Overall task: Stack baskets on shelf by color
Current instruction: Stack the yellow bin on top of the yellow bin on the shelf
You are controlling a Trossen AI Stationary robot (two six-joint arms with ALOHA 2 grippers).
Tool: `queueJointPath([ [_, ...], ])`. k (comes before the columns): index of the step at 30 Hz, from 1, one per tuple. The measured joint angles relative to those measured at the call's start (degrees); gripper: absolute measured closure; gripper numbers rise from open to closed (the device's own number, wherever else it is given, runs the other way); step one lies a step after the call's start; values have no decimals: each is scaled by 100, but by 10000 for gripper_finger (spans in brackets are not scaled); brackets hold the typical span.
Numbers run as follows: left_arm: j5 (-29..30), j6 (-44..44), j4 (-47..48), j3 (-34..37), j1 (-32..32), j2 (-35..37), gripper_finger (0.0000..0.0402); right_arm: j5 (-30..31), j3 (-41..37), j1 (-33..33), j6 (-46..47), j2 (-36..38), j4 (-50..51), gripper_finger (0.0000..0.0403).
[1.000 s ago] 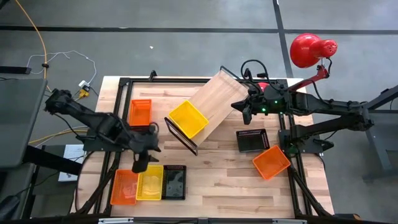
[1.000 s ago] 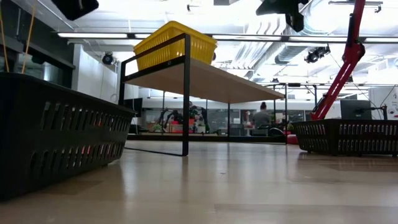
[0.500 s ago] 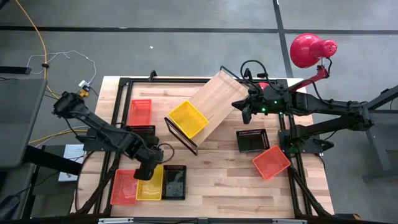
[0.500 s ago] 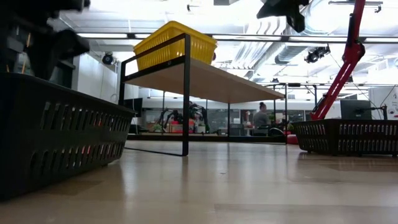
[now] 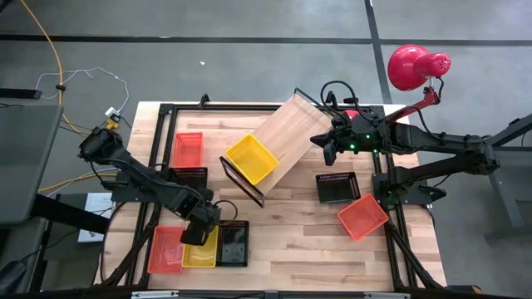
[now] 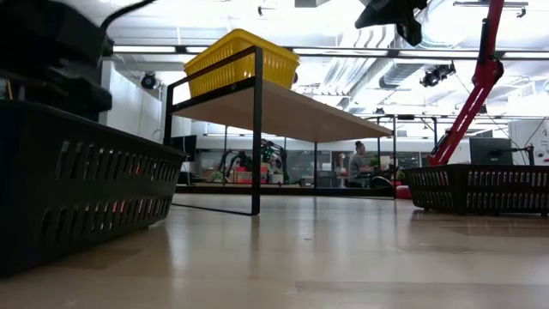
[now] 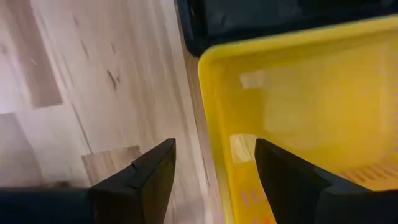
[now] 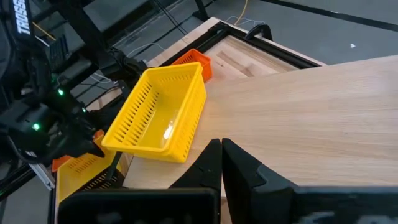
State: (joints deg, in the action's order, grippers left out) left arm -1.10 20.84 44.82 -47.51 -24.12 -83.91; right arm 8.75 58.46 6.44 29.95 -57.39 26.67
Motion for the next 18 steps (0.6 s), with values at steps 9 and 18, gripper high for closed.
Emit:
queueJointPath([
  [9, -32, 26, -3, 0, 0, -358, 281, -2, 0, 0, 0, 0, 8, 403],
  [18, -336, -28, 306, -15, 182, 172, 388, 180, 2, 0, 0, 0, -5, 403],
])
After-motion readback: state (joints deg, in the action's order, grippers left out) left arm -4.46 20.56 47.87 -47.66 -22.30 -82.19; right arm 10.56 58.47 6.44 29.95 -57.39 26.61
